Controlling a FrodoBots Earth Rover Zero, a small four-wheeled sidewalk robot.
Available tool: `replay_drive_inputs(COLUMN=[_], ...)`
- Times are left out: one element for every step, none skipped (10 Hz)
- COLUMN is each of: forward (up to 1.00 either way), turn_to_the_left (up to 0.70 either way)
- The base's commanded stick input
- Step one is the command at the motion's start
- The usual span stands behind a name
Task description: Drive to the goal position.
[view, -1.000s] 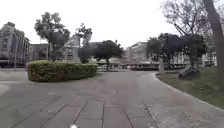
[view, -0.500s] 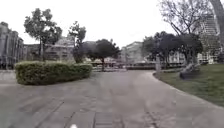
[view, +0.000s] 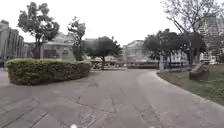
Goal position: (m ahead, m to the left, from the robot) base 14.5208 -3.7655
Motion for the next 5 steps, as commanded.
replay_drive_inputs(forward=[1.0, 1.0, 1.0, 1.0, 1.0], turn_to_the_left=[-0.21, -0.37, -0.31, -0.08, 0.0])
